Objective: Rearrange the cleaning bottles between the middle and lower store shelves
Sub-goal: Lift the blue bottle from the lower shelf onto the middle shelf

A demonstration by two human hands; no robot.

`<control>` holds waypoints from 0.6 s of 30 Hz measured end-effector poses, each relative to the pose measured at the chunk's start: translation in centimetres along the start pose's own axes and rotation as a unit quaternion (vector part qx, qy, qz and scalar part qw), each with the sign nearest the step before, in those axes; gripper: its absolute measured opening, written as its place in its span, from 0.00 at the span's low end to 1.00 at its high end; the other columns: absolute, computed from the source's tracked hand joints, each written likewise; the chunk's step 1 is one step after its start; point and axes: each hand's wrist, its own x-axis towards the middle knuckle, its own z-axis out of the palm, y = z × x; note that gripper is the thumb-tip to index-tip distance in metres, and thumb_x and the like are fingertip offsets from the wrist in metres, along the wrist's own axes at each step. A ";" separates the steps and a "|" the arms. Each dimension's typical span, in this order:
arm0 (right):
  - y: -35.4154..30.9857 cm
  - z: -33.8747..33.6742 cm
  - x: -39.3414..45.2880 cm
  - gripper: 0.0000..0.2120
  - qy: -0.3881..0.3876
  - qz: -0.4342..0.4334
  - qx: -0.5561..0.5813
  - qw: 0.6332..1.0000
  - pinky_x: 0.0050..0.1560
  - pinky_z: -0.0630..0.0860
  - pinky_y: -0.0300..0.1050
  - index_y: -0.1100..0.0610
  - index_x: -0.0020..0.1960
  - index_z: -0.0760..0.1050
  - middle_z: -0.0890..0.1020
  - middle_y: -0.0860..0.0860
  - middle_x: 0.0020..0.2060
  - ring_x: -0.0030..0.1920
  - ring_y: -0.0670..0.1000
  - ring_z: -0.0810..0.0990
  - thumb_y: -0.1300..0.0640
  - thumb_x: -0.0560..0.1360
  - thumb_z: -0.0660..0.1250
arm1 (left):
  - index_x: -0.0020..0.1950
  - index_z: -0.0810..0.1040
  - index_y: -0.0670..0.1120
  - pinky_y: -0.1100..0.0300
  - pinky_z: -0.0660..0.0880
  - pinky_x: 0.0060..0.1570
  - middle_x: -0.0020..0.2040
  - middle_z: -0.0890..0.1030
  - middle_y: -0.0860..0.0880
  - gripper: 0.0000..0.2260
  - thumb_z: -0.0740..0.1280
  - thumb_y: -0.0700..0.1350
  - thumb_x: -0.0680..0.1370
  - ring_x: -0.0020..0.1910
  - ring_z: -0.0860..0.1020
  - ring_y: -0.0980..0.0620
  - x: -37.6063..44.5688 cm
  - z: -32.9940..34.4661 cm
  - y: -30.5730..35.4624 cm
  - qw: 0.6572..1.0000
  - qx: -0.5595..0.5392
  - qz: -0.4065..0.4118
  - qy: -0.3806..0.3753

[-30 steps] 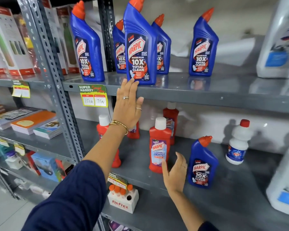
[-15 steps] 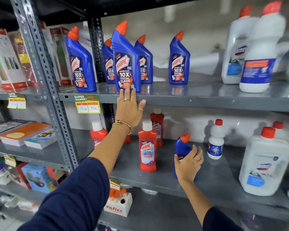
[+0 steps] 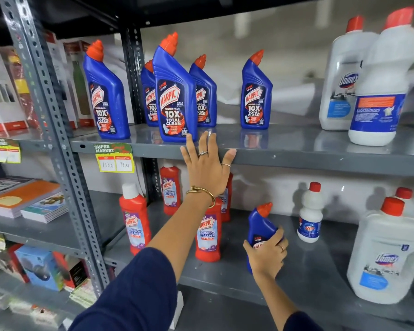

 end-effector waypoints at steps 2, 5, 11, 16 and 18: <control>0.0 0.0 0.1 0.48 0.012 -0.002 0.011 1.000 0.55 0.71 0.70 0.58 0.70 0.54 0.66 0.67 0.65 0.61 0.70 0.68 0.52 0.59 0.78 | 0.70 0.61 0.41 0.40 0.41 0.68 0.72 0.62 0.41 0.41 0.38 0.69 0.70 0.72 0.47 0.36 0.0 0.0 0.0 1.000 0.000 0.005 0.000; 0.2 -0.4 -0.4 0.46 0.024 -0.039 0.003 0.999 0.54 0.72 0.68 0.61 0.68 0.58 0.69 0.68 0.62 0.58 0.71 0.70 0.53 0.57 0.79 | 0.71 0.60 0.42 0.42 0.40 0.69 0.73 0.61 0.42 0.37 0.40 0.64 0.71 0.72 0.46 0.38 -0.1 0.0 0.0 1.000 0.001 0.000 -0.014; -3.6 -4.9 -1.5 0.45 0.082 -0.155 0.086 0.981 0.50 0.77 0.63 0.59 0.64 0.60 0.72 0.66 0.59 0.57 0.66 0.73 0.54 0.54 0.81 | 0.71 0.59 0.42 0.43 0.38 0.69 0.73 0.59 0.43 0.27 0.51 0.59 0.79 0.72 0.45 0.39 -0.1 -0.4 0.1 0.999 0.016 -0.011 -0.048; -9.8 -12.6 -3.1 0.47 0.138 -0.198 0.212 0.947 0.52 0.71 0.44 0.63 0.66 0.62 0.71 0.61 0.60 0.55 0.51 0.70 0.55 0.53 0.82 | 0.70 0.61 0.41 0.43 0.41 0.69 0.72 0.63 0.41 0.24 0.53 0.55 0.79 0.72 0.48 0.39 -0.2 -1.3 -0.1 0.998 0.024 0.011 -0.058; -12.3 -15.8 -3.5 0.47 0.141 -0.225 0.252 0.930 0.52 0.65 0.36 0.61 0.66 0.61 0.70 0.54 0.58 0.53 0.44 0.66 0.56 0.54 0.82 | 0.69 0.62 0.41 0.44 0.43 0.69 0.70 0.65 0.40 0.24 0.53 0.54 0.79 0.72 0.50 0.38 -0.4 -1.7 -0.4 0.997 0.045 0.029 -0.062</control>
